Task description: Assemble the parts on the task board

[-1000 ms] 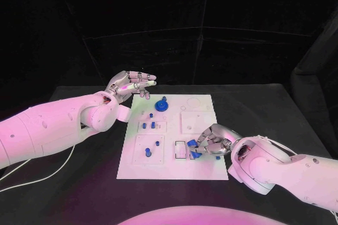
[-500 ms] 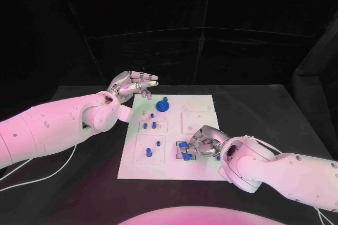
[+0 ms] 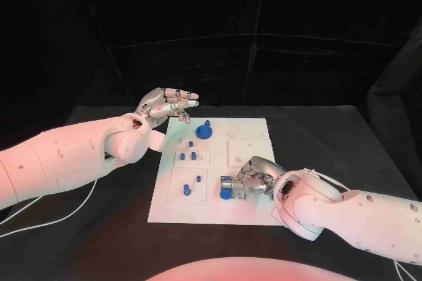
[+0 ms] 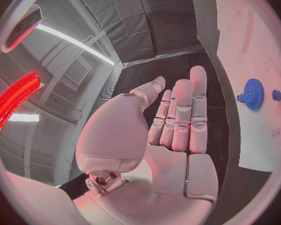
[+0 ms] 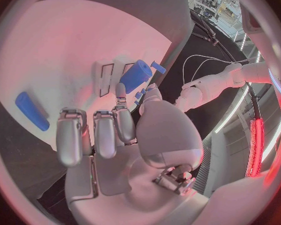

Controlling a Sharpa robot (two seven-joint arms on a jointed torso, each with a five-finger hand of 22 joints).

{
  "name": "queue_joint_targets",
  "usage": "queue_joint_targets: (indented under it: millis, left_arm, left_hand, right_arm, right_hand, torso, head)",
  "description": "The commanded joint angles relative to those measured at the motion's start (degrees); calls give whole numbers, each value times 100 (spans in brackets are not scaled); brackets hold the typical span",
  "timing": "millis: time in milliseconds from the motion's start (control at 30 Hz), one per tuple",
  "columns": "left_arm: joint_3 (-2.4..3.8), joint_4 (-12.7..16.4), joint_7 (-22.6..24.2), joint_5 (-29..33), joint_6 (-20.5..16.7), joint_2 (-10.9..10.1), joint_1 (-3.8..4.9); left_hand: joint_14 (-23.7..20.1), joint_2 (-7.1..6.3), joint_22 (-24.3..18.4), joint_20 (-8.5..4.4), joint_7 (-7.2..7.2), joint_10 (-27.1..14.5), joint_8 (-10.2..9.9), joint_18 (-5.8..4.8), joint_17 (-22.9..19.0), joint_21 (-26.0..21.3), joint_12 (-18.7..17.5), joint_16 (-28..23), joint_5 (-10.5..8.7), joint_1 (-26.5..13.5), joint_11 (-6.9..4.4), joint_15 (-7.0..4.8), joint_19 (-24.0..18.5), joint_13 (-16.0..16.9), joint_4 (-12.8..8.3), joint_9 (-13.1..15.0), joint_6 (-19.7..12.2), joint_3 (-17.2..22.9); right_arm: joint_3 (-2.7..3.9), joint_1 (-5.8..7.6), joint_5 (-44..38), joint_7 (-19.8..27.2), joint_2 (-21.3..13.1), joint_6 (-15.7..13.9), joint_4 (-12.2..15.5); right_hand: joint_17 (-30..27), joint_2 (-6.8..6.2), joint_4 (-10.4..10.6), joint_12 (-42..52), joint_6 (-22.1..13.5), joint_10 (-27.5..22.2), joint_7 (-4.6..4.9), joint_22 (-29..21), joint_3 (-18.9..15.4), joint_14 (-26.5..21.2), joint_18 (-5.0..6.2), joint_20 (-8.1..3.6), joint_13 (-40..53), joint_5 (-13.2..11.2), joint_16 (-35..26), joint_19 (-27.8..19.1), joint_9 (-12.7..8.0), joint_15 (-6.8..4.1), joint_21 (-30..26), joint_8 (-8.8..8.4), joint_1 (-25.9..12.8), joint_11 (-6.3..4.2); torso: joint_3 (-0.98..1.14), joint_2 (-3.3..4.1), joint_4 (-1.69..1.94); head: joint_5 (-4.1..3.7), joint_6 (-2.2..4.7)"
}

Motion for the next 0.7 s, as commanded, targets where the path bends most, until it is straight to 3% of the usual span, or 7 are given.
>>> queue_joint_targets:
  millis: [33,100,167,233,333,533,700]
  left_arm:
    - [5,7,83,18,1,3,8]
    - [5,5,83,18,-3,3,8]
    - [5,3,83,18,-5,5,8]
    - [5,1,82,18,-5,7,8]
    - [5,1,77,18,0,4,8]
    - [5,-3,66,18,8,-5,8]
    - [5,-6,60,18,19,2,8]
  left_hand:
    - [-24,-11,-6,26,-3,-54,34,82,-6,-21,31,21,28,61,4,-2,-6,-6,-26,-1,-28,-10]
    - [-24,-11,-6,26,-3,-54,34,82,-6,-21,31,21,28,61,4,-2,-6,-6,-26,-1,-28,-10]
    - [-24,-11,-6,26,-3,-54,34,82,-6,-21,31,21,28,61,4,-2,-6,-6,-26,-1,-28,-10]
    - [-25,-12,-6,26,-1,-55,37,82,-8,-21,35,22,27,60,4,-2,-6,-5,-27,-1,-29,-11]
    - [-25,-13,-6,26,-1,-55,38,82,-10,-21,37,23,27,60,5,-2,-6,-5,-28,-1,-30,-12]
    - [-25,-13,-6,26,-1,-55,38,82,-10,-21,37,23,27,60,5,-2,-6,-5,-28,-1,-30,-12]
    - [-25,-13,-6,26,-1,-55,38,82,-10,-21,37,23,27,60,5,-2,-6,-5,-28,-1,-30,-12]
  right_arm:
    - [4,9,-248,-49,19,8,-7]
    - [4,9,-308,-62,31,-35,-15]
    - [4,9,-347,-68,31,-68,-15]
    - [4,9,-382,-60,21,-93,-10]
    - [4,9,-436,23,-12,-119,19]
    - [4,8,-536,230,-64,-89,89]
    - [4,8,-611,287,-110,-130,105]
  right_hand:
    - [-28,-110,17,-121,-79,-18,34,706,47,327,-82,-30,122,-422,3,203,42,-39,14,-49,-186,26]
    - [-81,-367,39,-603,-259,-276,94,658,168,314,-73,-6,-272,-647,-26,176,35,-9,-12,-137,-356,72]
    - [-110,-583,48,-754,-327,-356,127,637,352,307,-68,20,-384,-656,-45,163,49,20,-26,-160,-485,94]
    - [-124,-623,45,-784,-341,-368,134,631,437,304,-66,31,-403,-649,-53,159,61,27,-30,-159,-509,101]
    - [-130,-461,-13,-793,-339,-358,134,631,627,305,-65,45,-402,-476,-61,158,98,33,-32,-136,-256,105]
    - [-118,-301,-498,-648,-218,-256,75,671,818,311,-72,15,-266,46,-61,177,222,-10,-15,35,688,52]
    - [-95,-190,-761,-594,-199,-217,58,694,916,316,-78,-9,-209,-81,-54,188,296,-30,-6,137,1063,31]
  torso:
    - [-2,0,-6]
    - [-2,-2,-11]
    - [0,1,-9]
    - [2,2,-4]
    - [3,0,-11]
    - [3,1,-15]
    - [4,-3,-8]
  head:
    - [-3,-8]
    - [4,-20]
    - [4,-21]
    - [-3,-24]
    - [1,-33]
    - [-5,-39]
    - [-23,-33]
